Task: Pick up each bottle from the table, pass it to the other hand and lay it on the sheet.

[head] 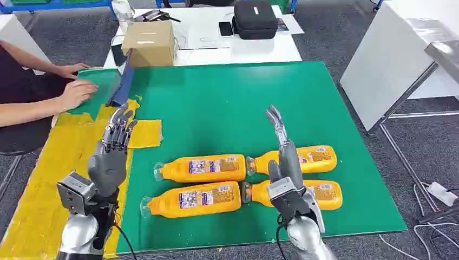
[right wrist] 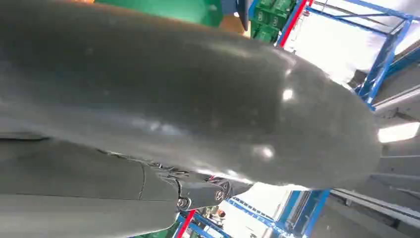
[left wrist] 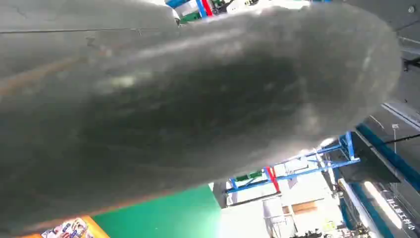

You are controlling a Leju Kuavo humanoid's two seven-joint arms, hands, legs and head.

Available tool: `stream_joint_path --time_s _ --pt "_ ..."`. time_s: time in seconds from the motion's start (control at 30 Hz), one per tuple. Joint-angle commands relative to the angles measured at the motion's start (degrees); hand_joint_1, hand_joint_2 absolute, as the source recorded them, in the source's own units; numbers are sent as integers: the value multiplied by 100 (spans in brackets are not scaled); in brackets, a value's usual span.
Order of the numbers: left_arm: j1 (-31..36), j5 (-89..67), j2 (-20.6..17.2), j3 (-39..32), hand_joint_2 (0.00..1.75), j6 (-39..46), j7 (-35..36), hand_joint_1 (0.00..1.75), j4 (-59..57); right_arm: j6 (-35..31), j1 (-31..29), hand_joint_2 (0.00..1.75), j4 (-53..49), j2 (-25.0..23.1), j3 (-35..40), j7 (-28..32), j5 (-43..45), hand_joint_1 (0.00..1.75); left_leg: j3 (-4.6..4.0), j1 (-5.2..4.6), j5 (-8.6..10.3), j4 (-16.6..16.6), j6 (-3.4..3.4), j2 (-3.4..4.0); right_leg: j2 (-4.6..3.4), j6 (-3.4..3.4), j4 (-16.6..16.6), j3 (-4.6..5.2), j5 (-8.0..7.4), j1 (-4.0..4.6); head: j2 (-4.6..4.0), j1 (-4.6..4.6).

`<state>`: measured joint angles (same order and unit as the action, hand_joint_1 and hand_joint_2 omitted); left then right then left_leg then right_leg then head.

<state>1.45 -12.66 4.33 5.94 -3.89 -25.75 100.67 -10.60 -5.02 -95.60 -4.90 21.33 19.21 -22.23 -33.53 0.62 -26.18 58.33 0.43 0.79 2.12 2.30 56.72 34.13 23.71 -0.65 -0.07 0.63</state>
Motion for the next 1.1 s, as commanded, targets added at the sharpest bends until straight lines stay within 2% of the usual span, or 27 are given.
stream_joint_path --time_s 0.03,0.07,0.1,0.23,0.3,0.33,0.37,0.4,0.43,0.47,1.1 --pt "-364 721 529 -512 0 109 -168 0 -49 -201 374 0 -197 -336 -590 685 742 0 6 0 1 -3 0 -5 -9 -6 -2 -6 0 -1 0 0" --pt "-364 721 529 -512 0 109 -168 0 -49 -201 374 0 -197 -336 -590 685 742 0 14 -1 1 -6 -1 -8 -15 -10 -4 -14 1 -2 0 0" --pt "-650 1292 471 -667 0 -49 -420 0 -54 -87 601 0 -233 -214 -753 924 1242 0 9 0 0 -3 -1 -6 -11 -7 -2 -10 1 -1 0 0" --pt "-650 1292 471 -667 0 -49 -420 0 -54 -87 601 0 -233 -214 -753 924 1242 0 6 0 1 -3 -1 -5 -9 -6 -2 -6 0 0 0 0" --pt "-902 1429 420 -749 0 -197 -674 5 -73 -101 778 0 -301 -120 -869 1106 1221 0 10 0 1 -4 -1 -6 -11 -8 -3 -10 1 -1 0 0" --pt "-902 1429 420 -749 0 -197 -674 175 -73 -101 778 0 -301 -120 -869 1106 1221 40 6 -1 1 -3 -1 -5 -9 -6 -1 -6 1 -1 0 0" --pt "-902 1429 420 -749 0 -197 -674 175 -73 -101 778 0 -301 -120 -869 1106 1221 40 12 0 1 -5 -1 -6 -14 -9 -4 -12 0 -1 0 0" --pt "-902 1429 420 -749 0 -197 -674 175 -73 -101 778 0 -301 -120 -869 1106 1221 166 10 1 0 -4 -1 -6 -12 -8 -3 -10 0 0 0 0" --pt "-902 1429 420 -749 0 -197 -674 175 -73 -101 778 0 -301 -120 -869 1106 1221 175 7 0 0 -3 -1 -5 -10 -7 -2 -7 1 -1 0 0" --pt "-1090 1523 376 -831 0 -325 -912 175 -142 -109 913 0 -333 -62 -974 1253 1202 175 13 0 0 -6 -1 -7 -14 -9 -4 -12 1 -1 0 0" --pt "-1368 1492 426 -1150 0 -728 -1425 175 -432 3 1186 0 -348 -63 -1324 1672 1136 175 12 -1 1 -6 -1 -7 -14 -9 -3 -12 1 -3 0 0"
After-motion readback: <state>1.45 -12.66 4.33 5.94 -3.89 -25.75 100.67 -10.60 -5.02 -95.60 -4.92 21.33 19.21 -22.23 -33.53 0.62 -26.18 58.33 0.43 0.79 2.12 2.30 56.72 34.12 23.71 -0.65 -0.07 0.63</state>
